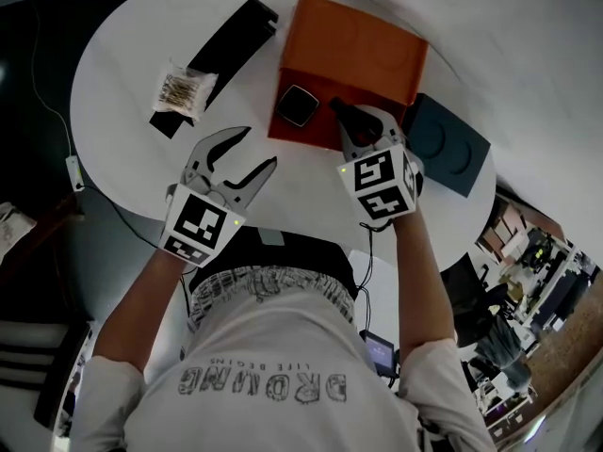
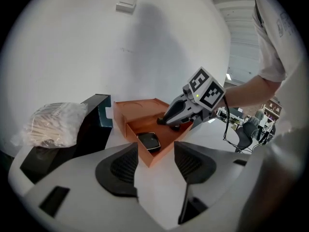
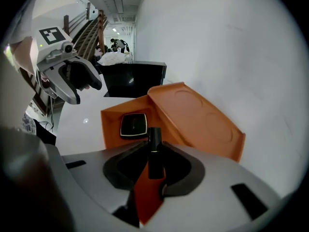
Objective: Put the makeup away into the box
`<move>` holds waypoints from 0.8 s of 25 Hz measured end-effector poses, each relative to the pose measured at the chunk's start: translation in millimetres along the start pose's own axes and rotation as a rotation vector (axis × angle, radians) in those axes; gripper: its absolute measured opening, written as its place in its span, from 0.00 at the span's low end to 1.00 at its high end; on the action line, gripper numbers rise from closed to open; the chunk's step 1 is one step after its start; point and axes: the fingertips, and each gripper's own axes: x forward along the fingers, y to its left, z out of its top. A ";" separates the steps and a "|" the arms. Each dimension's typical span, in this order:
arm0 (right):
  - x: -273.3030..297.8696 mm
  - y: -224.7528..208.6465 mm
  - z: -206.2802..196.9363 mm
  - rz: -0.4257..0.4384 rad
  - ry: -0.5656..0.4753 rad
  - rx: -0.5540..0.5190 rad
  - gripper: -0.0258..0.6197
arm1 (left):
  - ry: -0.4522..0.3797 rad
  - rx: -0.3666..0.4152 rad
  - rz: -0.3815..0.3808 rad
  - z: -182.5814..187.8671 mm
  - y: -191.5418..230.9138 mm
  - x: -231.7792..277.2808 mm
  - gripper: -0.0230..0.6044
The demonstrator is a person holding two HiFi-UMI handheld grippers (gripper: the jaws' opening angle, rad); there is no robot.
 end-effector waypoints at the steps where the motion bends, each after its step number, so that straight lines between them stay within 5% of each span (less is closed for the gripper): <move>1: 2.5 -0.9 -2.9 -0.001 0.011 0.004 0.20 | 0.001 0.002 -0.003 -0.1 1.5 1.4 0.45; 20: 35.8 2.1 -25.9 0.002 0.159 0.031 0.20 | 0.023 -0.017 -0.057 -13.1 18.2 13.7 0.45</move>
